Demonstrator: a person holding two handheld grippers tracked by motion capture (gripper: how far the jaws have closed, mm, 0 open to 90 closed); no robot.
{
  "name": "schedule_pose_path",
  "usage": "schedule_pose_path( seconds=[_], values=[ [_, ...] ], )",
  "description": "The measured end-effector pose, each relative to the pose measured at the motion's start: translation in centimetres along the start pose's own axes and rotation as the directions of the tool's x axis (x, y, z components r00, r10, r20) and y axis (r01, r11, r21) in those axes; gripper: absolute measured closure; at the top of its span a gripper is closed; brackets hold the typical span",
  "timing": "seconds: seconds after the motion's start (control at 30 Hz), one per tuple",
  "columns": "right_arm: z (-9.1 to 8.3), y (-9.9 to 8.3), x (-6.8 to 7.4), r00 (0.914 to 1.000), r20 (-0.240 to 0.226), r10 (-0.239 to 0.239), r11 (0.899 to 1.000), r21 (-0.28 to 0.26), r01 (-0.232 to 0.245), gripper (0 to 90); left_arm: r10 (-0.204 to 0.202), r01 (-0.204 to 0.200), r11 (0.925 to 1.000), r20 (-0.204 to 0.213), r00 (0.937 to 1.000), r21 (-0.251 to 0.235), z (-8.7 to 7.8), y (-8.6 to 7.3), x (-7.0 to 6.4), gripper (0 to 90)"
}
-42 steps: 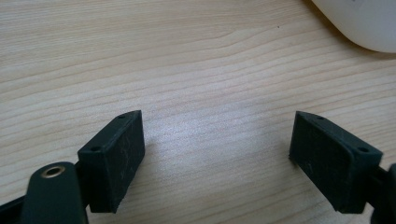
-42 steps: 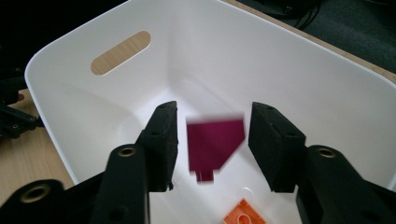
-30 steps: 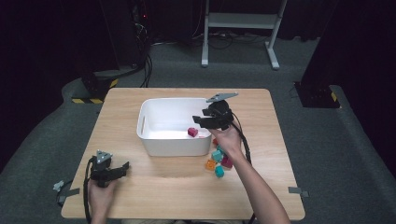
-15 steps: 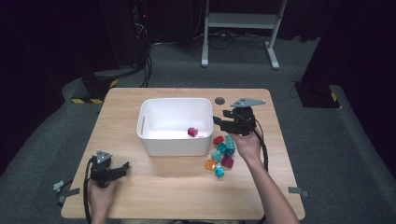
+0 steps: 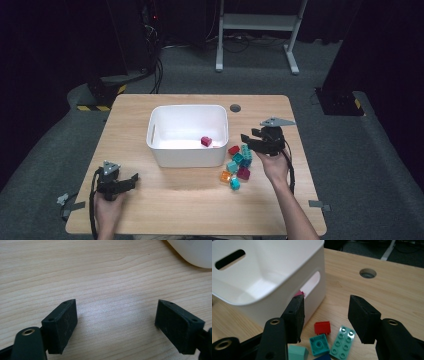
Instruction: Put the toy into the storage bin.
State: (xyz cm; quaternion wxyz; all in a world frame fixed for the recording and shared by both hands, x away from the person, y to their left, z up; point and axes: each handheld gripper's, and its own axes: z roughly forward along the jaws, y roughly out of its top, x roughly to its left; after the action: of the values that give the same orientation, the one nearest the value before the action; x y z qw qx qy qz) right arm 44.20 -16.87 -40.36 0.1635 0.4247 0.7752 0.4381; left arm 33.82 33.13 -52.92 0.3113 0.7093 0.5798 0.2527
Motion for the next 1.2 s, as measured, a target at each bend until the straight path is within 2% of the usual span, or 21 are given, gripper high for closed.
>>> schedule_pose_path(
  seconds=[0.27,0.33,0.5,0.6,0.8,1.0,1.2],
  values=[
    [1.5,-2.7,-1.2,0.9982,0.043,0.042,0.997,0.067,-0.045,46.7,0.0,0.0,1.0,0.0,1.0,0.0,0.0,0.0,0.0,18.1],
    [2.0,-3.2,-1.4,0.9981,0.057,0.024,0.996,0.084,-0.029,46.5,0.0,0.0,1.0,0.0,1.0,0.0,0.0,0.0,0.0,18.1],
    [3.4,-4.3,-2.3,0.9957,0.071,0.06,0.992,0.111,-0.067,45.1,0.0,0.0,1.0,0.0,1.0,0.0,0.0,0.0,0.0,18.1],
    [4.3,-4.9,-2.6,0.9953,0.079,0.056,0.987,0.145,-0.067,44.5,0.0,0.0,1.0,0.0,1.0,0.0,0.0,0.0,0.0,18.1],
    [5.6,-5.7,-3.2,0.9943,0.091,0.056,0.98,0.186,-0.072,44.0,0.0,0.0,1.0,-0.001,1.0,0.0,0.0,0.0,0.0,18.1],
    [6.4,-6.0,-3.6,0.9927,0.101,0.067,0.977,0.196,-0.086,44.0,0.001,-0.001,1.0,-0.001,1.0,0.0,0.0,0.0,0.0,18.1],
    [7.0,-6.1,-3.6,0.9936,0.1,0.053,0.973,0.219,-0.074,43.9,0.001,-0.001,1.0,-0.002,1.0,0.0,0.0,0.0,0.0,18.1]
  ],
)
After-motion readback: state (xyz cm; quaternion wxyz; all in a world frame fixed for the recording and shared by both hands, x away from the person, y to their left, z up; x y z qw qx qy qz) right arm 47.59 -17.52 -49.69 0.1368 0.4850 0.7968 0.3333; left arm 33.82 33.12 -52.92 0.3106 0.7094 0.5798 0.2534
